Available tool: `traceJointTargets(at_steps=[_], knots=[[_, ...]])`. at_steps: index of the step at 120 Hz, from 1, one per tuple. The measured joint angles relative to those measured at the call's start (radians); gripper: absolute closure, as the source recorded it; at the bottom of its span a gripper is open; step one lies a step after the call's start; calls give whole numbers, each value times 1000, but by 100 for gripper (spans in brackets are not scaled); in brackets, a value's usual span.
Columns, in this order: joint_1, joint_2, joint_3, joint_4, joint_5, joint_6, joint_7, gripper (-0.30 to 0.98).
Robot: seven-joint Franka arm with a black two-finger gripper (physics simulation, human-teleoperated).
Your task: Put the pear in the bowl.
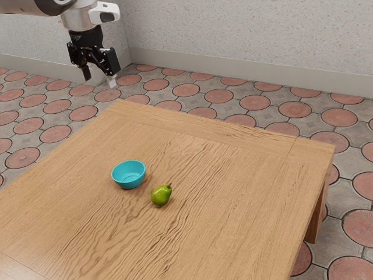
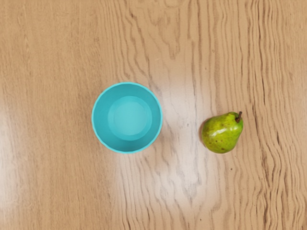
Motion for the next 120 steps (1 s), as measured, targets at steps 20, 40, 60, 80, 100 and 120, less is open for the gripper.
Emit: traceJointTargets(at_steps=[20, 40, 60, 80, 100, 120], knots=[[3, -4, -3, 5, 2, -3, 4, 0], [-9, 24, -41, -2, 4, -11, 6, 0], [-14, 146, -46, -1, 10, 3, 9, 0], [-45, 182, -75, -71, -5, 34, 14, 0], [-125, 39, -85, -341, -16, 104, -1, 0], [-131, 18, -87, -481, -19, 199, -17, 0]])
